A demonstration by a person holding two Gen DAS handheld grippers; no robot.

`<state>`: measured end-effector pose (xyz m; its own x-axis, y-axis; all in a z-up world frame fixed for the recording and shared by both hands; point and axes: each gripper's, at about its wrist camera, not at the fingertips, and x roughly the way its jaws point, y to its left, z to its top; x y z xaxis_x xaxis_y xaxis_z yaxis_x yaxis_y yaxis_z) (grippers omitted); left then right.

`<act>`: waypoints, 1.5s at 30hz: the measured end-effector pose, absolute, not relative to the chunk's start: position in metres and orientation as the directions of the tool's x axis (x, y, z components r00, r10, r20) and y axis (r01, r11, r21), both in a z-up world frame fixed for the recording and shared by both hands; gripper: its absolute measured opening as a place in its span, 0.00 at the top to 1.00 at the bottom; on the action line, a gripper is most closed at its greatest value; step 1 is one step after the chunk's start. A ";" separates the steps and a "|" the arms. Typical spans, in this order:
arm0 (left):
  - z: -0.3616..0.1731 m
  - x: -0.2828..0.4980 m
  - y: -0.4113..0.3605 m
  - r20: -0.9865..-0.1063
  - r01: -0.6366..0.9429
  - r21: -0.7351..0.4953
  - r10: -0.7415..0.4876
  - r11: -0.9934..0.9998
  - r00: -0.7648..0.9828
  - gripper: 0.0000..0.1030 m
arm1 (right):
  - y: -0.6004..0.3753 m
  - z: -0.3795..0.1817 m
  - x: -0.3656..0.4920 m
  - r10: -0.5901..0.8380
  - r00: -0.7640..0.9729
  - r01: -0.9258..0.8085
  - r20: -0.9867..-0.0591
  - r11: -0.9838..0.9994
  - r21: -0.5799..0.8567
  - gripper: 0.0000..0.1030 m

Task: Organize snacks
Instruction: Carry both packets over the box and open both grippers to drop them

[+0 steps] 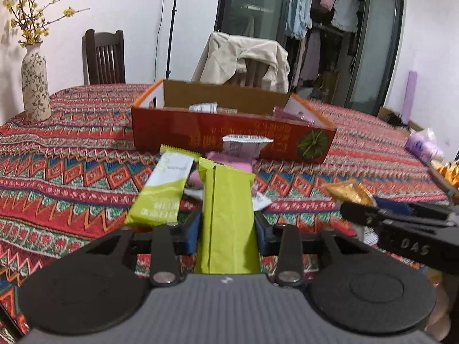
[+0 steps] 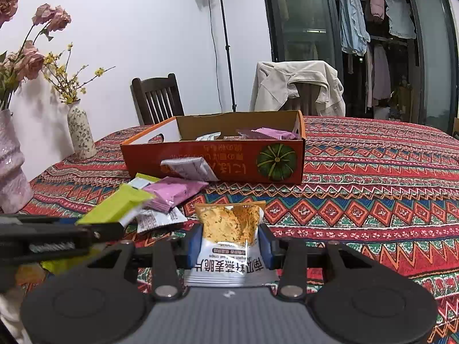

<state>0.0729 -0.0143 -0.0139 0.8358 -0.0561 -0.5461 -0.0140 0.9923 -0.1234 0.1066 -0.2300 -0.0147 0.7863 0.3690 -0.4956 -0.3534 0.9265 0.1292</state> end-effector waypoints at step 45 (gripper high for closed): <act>0.056 0.287 0.043 -0.407 -0.129 -0.189 0.042 0.973 0.912 0.62 | -0.170 0.045 0.321 0.272 0.868 -0.237 -0.416 0.962 0.134 0.60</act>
<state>0.2873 0.0426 0.0563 0.9123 0.0419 -0.4074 -0.1293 0.9733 -0.1895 0.3214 -0.1704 0.0452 0.8679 0.2719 -0.4157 -0.2372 0.9622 0.1339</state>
